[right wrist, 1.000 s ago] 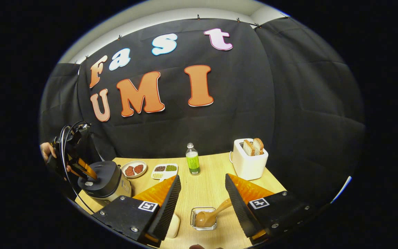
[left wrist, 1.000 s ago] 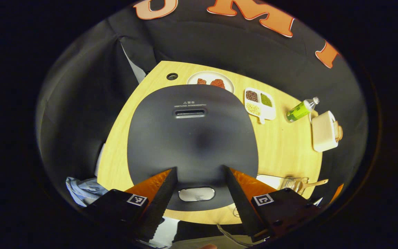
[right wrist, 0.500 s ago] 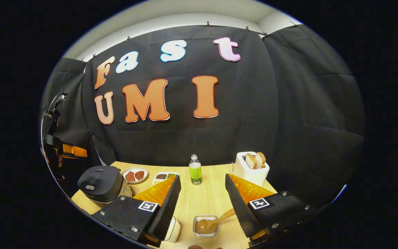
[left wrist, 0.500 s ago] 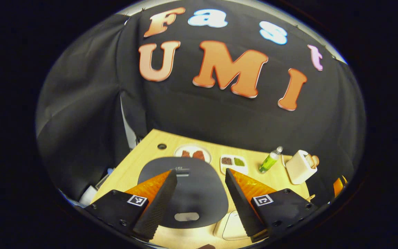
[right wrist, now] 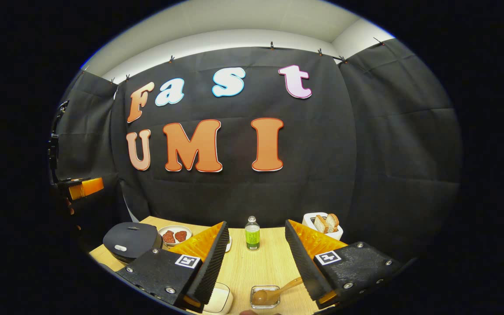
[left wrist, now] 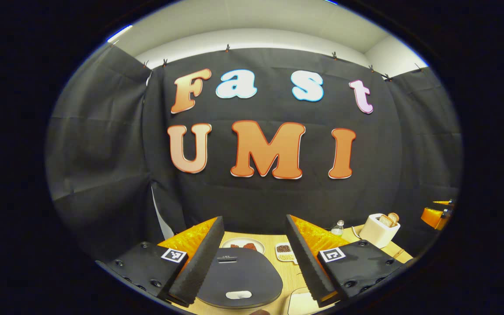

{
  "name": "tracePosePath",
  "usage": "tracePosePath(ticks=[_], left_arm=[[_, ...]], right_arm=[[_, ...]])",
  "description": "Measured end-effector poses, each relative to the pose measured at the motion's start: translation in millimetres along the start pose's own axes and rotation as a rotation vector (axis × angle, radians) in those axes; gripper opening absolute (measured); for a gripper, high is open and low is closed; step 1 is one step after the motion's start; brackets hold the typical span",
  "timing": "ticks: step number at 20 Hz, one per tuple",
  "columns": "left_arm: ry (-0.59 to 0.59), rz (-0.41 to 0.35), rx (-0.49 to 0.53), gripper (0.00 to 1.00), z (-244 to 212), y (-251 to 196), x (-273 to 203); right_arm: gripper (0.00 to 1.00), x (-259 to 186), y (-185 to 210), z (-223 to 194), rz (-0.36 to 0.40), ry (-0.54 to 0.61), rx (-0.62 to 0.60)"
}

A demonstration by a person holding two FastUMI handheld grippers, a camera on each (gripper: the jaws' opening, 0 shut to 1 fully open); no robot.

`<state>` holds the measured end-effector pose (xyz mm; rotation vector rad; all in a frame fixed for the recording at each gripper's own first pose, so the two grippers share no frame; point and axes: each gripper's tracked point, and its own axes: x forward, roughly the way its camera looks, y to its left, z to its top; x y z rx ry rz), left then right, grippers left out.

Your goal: Close the left gripper, press the button to open the rice cooker; take a wooden spoon from the chopstick holder with the right hand, scoop a spoonful of rice and pour it into the rice cooker, then put the wooden spoon back into the chopstick holder.

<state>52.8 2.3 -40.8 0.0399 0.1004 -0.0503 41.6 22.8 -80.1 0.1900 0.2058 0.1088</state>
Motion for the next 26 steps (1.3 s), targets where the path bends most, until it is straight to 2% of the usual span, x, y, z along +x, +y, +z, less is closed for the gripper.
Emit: tracePosePath(ticks=[1, 2, 3, 4, 5, 10, 14, 20, 21, 22, 23, 24, 26], left_arm=[[-0.016, -0.003, 0.006, 0.93, 9, -8, -4], [-0.030, -0.006, 0.013, 0.93, 11, -12, -10], [-0.035, -0.003, 0.025, 0.93, 10, -13, -13], [-0.035, 0.001, 0.036, 0.94, 8, -14, -16], [-0.036, -0.004, 0.046, 0.94, 5, -18, -19], [-0.076, -0.023, 0.112, 0.96, 11, -29, -28], [-0.100, -0.022, 0.119, 0.96, 18, -29, -26], [-0.099, 0.003, 0.111, 0.94, 15, -21, -27], [-0.099, 0.007, 0.111, 0.94, 15, -18, -27], [-0.101, 0.014, 0.114, 0.93, 16, -16, -27], [-0.104, 0.019, 0.117, 0.93, 17, -13, -25], [-0.107, 0.023, 0.121, 0.93, 17, -11, -26], [-0.114, 0.032, 0.121, 0.95, 20, -8, -28]], right_arm=[[0.76, 0, 1, 3, 0.002, -0.010, -0.005], [0.81, 0, 4, 6, 0.003, -0.021, -0.007], [0.81, -1, 5, 8, 0.004, -0.030, -0.009], [0.76, -1, 7, 9, 0.008, -0.033, -0.010], [0.81, -2, 9, 8, 0.013, -0.035, -0.010], [0.81, -3, 14, 13, 0.021, -0.055, 0.002], [0.81, -2, 15, 25, 0.011, -0.094, -0.011], [0.83, 3, 26, 24, 0.030, -0.084, -0.021], [0.79, 4, 27, 24, 0.030, -0.087, -0.026], [0.83, 4, 28, 25, 0.029, -0.092, -0.031], [0.76, 4, 29, 28, 0.031, -0.099, -0.033], [0.83, 3, 30, 31, 0.032, -0.106, -0.031], [0.83, 4, 32, 37, 0.036, -0.123, -0.019]])
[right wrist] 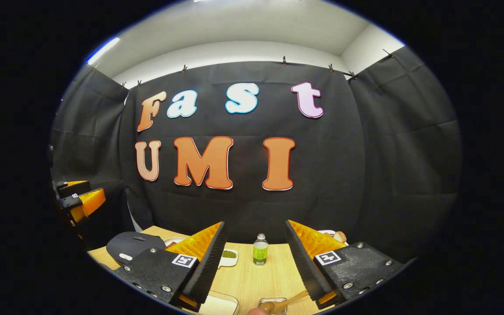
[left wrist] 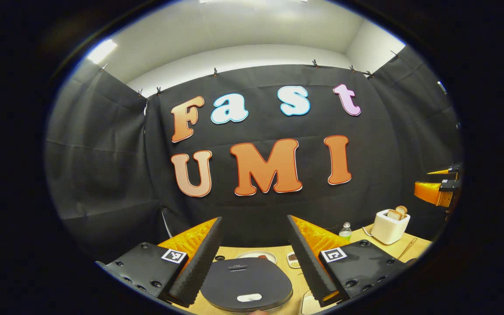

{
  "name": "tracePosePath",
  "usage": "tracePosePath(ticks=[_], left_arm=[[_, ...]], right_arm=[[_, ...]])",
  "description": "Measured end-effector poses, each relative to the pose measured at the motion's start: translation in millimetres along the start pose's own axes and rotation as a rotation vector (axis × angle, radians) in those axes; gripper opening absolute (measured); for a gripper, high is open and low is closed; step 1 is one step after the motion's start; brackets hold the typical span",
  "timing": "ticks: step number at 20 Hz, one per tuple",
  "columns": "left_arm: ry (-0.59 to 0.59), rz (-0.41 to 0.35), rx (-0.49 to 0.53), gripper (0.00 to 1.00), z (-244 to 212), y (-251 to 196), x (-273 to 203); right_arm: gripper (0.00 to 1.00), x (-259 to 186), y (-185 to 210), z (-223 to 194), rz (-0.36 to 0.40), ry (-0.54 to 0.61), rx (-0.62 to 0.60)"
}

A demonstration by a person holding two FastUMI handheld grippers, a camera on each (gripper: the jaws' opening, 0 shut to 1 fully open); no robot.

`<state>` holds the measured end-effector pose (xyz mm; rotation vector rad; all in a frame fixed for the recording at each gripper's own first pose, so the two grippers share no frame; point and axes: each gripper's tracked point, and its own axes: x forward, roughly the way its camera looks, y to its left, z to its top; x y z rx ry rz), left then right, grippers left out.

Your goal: Close the left gripper, press the button to open the rice cooker; take a wooden spoon from the chopstick holder with the right hand, scoop a spoonful of rice and pour it into the rice cooker, then put the wooden spoon back into the chopstick holder.

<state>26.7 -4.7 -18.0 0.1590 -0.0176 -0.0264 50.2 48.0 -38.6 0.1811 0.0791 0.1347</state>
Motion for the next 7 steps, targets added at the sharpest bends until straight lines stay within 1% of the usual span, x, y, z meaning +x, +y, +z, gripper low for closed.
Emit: tracePosePath(ticks=[2, 6, 7], left_arm=[[-0.001, 0.006, -0.004, 0.99, -0.5, 1.8, 0.3], [0.006, 0.010, -0.013, 0.99, -3.7, 4.8, -0.5], [0.009, 0.008, -0.014, 0.93, -3.8, 4.0, 0.4]], right_arm=[[0.83, 2.1, 0.1, 2.7, -0.001, -0.012, 0.007], [0.83, 4.8, 3.8, 6.8, 0.004, -0.023, 0.014], [0.83, 4.7, 4.7, 5.8, 0.005, -0.022, 0.013]])
